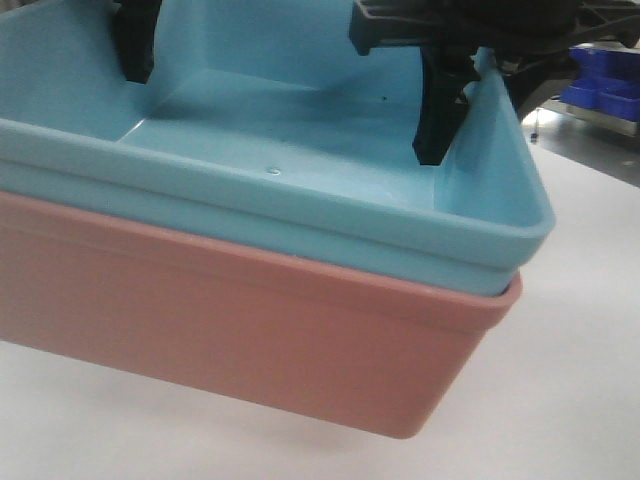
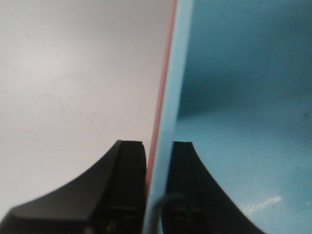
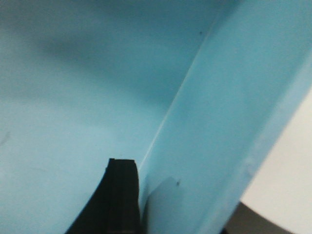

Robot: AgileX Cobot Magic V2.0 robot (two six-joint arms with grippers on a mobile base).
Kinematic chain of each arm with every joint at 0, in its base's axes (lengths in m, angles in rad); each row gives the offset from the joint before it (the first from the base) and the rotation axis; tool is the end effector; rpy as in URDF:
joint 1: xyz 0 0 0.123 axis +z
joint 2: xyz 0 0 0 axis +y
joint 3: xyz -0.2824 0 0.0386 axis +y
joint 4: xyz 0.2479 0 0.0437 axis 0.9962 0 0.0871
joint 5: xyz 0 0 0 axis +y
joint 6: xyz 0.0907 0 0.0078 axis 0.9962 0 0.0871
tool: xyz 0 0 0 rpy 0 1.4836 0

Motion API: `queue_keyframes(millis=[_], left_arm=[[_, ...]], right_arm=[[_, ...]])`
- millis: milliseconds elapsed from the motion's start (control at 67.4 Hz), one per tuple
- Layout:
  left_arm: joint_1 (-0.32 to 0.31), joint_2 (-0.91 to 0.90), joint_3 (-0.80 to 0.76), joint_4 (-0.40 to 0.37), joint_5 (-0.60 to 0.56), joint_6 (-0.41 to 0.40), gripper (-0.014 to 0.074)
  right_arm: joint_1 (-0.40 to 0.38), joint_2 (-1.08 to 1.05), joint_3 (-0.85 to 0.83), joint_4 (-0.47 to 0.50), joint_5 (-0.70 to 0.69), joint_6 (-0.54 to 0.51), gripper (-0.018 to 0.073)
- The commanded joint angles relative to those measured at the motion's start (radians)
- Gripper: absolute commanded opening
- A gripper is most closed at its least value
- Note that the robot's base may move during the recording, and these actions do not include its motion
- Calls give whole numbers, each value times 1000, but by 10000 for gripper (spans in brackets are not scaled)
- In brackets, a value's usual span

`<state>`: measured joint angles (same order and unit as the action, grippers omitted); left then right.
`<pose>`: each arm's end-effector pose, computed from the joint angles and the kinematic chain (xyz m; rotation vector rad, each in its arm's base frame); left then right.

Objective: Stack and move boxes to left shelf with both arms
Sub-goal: 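Carry the stacked bins with both grippers while the base drives away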

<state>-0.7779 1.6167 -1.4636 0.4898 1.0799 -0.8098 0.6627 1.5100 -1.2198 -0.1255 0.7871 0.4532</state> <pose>0.2696 -0.2125 0.3352 0.1360 2.5078 0.0463 0.2583 0.1913 0.3025 -0.3488 2.5524 0.2812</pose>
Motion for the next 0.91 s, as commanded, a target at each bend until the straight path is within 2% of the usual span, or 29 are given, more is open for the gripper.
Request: queue_keyframes(millis=[0, 891], left_arm=[[-43, -42, -41, -111, -220, -12, -8], [-43, -42, -41, -111, -220, -12, -8]], right_arm=[[30, -48, -68, 98, -262, -27, 57], [30, -48, -68, 98, -262, -27, 57]])
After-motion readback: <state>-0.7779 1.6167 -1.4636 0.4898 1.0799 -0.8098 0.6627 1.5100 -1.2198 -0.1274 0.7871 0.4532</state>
